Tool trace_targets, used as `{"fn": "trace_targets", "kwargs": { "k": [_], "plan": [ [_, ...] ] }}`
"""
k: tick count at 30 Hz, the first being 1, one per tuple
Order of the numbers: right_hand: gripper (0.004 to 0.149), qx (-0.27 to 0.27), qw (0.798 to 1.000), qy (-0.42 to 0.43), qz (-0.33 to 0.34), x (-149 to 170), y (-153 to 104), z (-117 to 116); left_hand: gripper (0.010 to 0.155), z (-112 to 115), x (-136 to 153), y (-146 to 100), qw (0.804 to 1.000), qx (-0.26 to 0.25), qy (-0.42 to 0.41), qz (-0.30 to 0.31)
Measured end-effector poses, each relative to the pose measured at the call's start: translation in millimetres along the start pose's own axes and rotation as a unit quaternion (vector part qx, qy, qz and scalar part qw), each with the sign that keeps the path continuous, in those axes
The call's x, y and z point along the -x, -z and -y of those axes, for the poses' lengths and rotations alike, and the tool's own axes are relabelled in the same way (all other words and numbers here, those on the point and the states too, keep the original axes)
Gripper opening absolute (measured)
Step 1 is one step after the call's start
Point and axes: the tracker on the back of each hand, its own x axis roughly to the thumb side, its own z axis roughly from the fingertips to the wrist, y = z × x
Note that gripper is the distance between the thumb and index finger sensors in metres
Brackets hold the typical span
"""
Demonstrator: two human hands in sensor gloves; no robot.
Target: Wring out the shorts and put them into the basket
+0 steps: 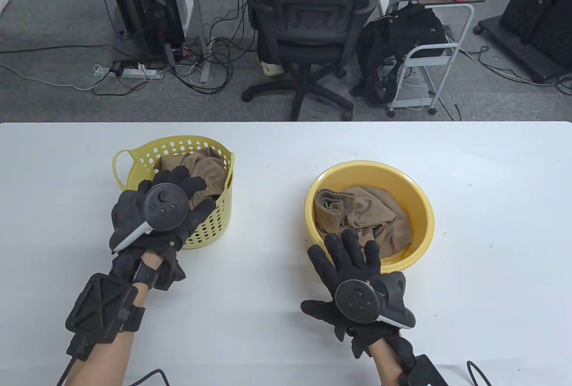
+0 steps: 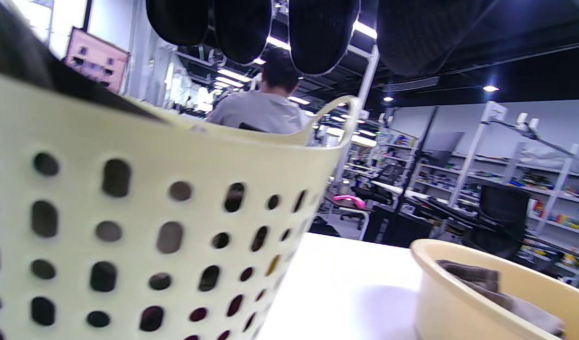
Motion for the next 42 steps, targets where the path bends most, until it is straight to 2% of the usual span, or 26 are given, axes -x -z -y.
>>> {"fn": "trace_targets", "kwargs": {
  "k": [4, 8, 19, 25, 36, 42],
  "plan": [
    [0.100, -0.002, 1.000, 0.001, 0.000, 0, 0, 0, 0.061, -2, -23, -18, 0.999, -0.011, 0.013, 0.044],
    [0.101, -0.004, 1.000, 0.001, 0.001, -1, 0, 0, 0.064, 8, -43, -33, 0.996, -0.018, 0.037, 0.078],
    [0.101, -0.005, 1.000, -0.001, 0.003, -1, 0, 0, 0.074, 62, -79, -60, 0.988, -0.023, 0.040, 0.147],
    [0.101, -0.007, 1.000, -0.002, 0.003, -2, 0, -1, 0.081, 85, -80, -61, 0.988, -0.011, 0.018, 0.151],
    [0.102, -0.011, 1.000, -0.002, 0.003, -3, 0, -1, 0.090, 120, -72, -62, 0.988, 0.006, 0.056, 0.142],
    [0.101, -0.009, 1.000, -0.001, 0.001, -2, -1, 0, 0.091, 127, -66, -62, 0.988, 0.025, 0.052, 0.140]
  ]
}}
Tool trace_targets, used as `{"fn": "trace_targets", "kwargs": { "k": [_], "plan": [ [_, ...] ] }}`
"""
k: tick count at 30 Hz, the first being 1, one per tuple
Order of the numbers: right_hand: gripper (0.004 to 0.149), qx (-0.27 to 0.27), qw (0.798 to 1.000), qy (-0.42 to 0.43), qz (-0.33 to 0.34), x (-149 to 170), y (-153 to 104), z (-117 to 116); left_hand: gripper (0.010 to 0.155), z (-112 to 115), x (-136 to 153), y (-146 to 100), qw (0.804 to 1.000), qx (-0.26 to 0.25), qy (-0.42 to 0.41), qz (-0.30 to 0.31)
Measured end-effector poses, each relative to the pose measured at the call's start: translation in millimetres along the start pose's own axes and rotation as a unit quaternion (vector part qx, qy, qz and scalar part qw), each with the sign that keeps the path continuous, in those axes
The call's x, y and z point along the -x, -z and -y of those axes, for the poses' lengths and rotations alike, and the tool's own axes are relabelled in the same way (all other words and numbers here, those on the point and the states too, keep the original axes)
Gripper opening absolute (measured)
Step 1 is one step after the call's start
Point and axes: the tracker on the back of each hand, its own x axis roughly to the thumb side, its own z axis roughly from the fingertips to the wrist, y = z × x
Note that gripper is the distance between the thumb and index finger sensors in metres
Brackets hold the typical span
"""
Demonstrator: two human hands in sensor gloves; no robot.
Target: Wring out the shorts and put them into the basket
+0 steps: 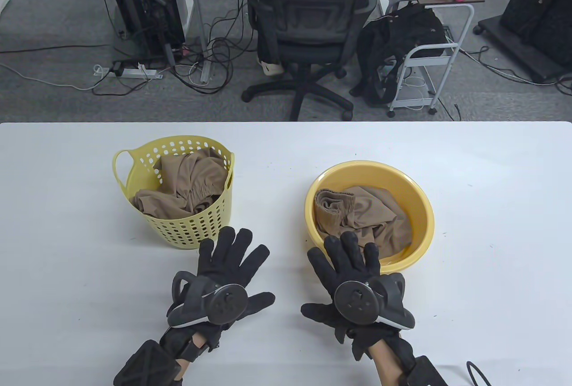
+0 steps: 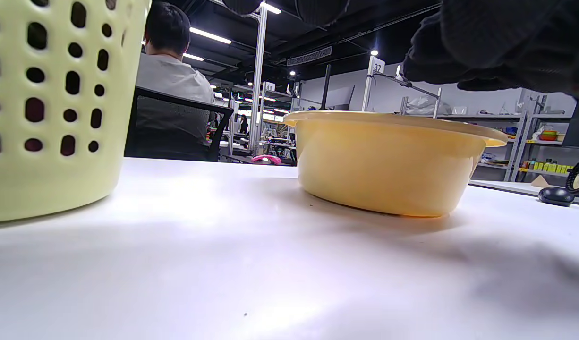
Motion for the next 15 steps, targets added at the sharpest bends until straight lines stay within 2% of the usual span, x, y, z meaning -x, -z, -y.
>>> {"fn": "trace_targets", "kwargs": {
  "k": [15],
  "plan": [
    [0.102, -0.007, 1.000, -0.006, -0.003, 0.4, 3.1, 6.3, 0.091, -2.0, 8.5, -9.0, 1.000, 0.002, 0.005, 0.000]
  ]
}}
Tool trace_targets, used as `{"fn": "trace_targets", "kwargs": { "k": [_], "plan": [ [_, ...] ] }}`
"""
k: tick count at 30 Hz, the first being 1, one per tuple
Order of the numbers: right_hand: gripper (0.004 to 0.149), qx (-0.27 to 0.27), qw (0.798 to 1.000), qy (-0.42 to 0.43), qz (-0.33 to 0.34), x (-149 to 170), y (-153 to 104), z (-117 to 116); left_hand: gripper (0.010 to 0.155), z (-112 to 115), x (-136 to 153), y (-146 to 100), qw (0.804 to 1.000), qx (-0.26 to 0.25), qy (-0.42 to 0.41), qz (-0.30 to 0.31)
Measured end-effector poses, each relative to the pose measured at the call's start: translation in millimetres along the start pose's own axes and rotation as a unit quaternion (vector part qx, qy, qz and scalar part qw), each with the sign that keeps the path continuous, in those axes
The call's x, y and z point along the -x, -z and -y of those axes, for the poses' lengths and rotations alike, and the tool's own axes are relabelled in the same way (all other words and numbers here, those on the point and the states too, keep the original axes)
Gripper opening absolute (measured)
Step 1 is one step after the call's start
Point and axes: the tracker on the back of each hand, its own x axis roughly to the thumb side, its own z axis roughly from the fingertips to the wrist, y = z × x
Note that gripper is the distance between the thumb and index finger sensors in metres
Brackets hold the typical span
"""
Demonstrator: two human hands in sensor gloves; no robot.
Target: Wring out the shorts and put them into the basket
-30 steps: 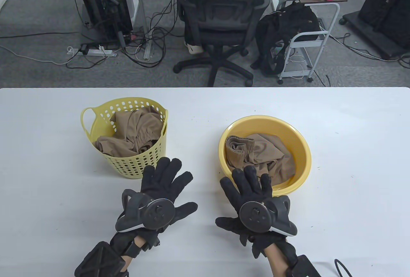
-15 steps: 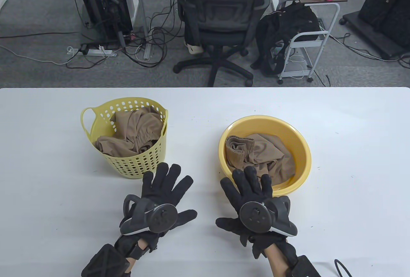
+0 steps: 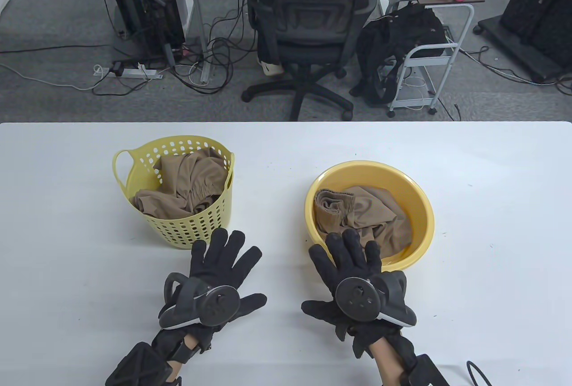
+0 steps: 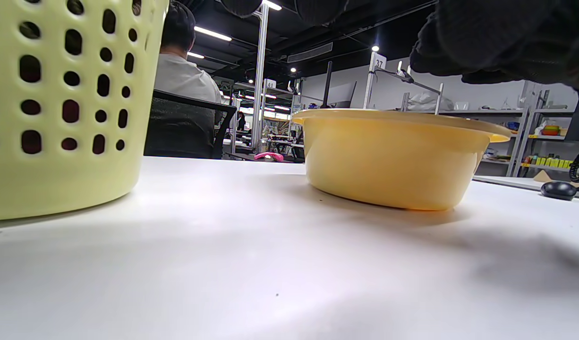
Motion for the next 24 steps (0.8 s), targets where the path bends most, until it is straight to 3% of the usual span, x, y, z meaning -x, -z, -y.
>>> {"fn": "trace_targets", "kwargs": {
  "k": [10, 16, 24],
  "plan": [
    [0.101, -0.024, 0.999, -0.024, -0.013, 2, 24, 28, 0.091, -1, 3, -3, 1.000, 0.004, -0.002, -0.001],
    [0.102, -0.055, 0.997, -0.042, -0.043, 18, 49, 41, 0.091, -4, 7, -8, 1.000, 0.000, -0.008, -0.002],
    [0.102, -0.110, 0.988, -0.070, -0.086, 45, 87, 42, 0.091, -5, 13, -9, 1.000, -0.004, -0.019, -0.008]
  ]
}}
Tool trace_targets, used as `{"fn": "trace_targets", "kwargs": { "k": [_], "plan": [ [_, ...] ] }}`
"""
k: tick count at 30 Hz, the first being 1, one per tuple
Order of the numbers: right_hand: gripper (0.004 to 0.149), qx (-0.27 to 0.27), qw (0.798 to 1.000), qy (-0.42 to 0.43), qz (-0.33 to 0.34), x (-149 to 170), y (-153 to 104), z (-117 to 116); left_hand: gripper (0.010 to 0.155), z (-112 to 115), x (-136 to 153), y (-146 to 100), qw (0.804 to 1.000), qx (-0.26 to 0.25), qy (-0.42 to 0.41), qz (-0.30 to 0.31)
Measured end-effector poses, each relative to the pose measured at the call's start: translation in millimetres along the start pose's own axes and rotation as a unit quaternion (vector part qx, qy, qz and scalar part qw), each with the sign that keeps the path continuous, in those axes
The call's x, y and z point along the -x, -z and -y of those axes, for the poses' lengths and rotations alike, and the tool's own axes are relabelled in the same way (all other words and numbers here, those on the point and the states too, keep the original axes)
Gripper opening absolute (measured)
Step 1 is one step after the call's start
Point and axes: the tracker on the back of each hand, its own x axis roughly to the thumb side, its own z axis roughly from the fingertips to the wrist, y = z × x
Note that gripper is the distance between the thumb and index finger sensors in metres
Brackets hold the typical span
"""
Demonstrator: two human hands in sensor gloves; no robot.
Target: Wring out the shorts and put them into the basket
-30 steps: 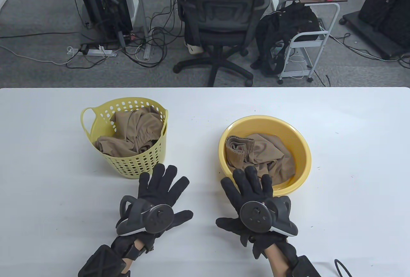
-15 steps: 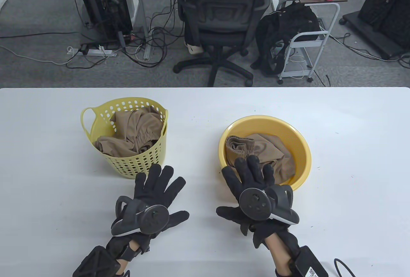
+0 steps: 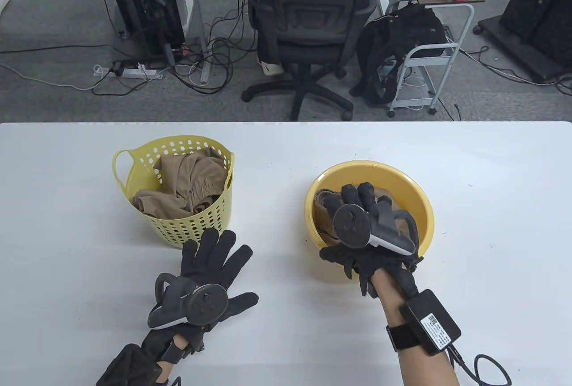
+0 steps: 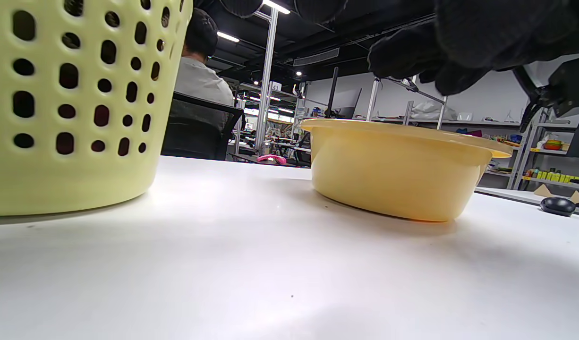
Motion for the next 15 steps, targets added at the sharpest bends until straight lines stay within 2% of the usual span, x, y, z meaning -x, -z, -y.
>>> {"fn": "trace_targets", "kwargs": {
  "k": [5, 15],
  "plan": [
    [0.103, -0.025, 0.999, -0.005, -0.026, 13, 30, -4, 0.091, 0, 0, -1, 1.000, -0.001, -0.019, 0.002],
    [0.109, -0.085, 0.994, -0.017, -0.065, 27, 78, -20, 0.091, -1, 0, -2, 1.000, -0.003, -0.006, 0.003]
  ]
}}
